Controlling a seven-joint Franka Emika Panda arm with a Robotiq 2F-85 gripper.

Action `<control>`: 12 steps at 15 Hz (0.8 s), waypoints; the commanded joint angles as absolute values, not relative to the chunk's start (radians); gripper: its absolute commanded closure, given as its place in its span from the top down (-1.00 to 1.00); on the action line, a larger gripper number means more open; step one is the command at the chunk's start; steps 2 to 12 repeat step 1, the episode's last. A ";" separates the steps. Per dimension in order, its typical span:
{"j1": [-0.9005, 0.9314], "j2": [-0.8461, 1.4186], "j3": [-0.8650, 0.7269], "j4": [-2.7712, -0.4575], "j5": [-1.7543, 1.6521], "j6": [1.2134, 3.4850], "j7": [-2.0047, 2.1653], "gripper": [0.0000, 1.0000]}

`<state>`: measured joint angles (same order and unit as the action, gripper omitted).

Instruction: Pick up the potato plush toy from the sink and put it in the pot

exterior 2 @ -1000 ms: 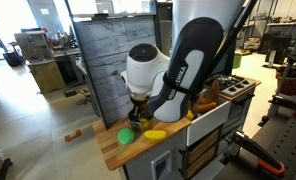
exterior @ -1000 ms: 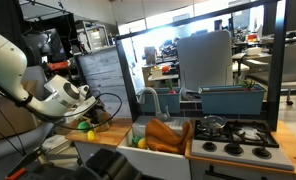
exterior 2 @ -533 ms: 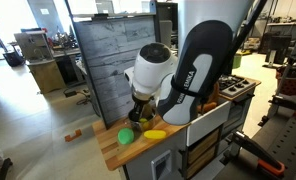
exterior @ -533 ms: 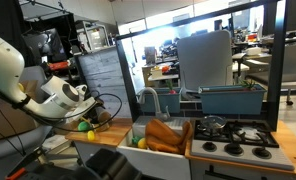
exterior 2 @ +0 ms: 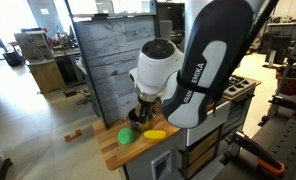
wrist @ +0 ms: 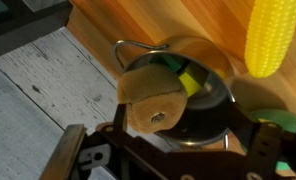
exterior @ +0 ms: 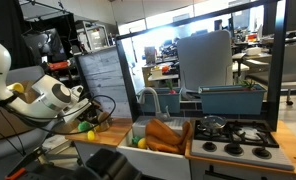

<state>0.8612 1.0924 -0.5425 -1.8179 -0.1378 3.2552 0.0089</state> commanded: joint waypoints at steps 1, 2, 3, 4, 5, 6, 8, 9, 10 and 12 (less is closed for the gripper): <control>0.860 1.093 -0.539 -1.818 -0.116 3.255 -0.013 1.00; 0.860 1.093 -0.539 -1.818 -0.116 3.255 -0.013 1.00; 0.860 1.093 -0.539 -1.818 -0.116 3.255 -0.013 1.00; 0.860 1.093 -0.539 -1.818 -0.116 3.255 -0.013 1.00; 0.860 1.093 -0.539 -1.818 -0.116 3.255 -0.013 1.00; 0.860 1.093 -0.539 -1.818 -0.116 3.255 -0.013 1.00; 0.860 1.093 -0.539 -1.818 -0.116 3.255 -0.013 1.00; 0.860 1.093 -0.539 -1.818 -0.116 3.255 -0.013 1.00; 0.860 1.093 -0.539 -1.818 -0.116 3.255 -0.013 1.00; 0.860 1.093 -0.539 -1.818 -0.116 3.255 -0.013 1.00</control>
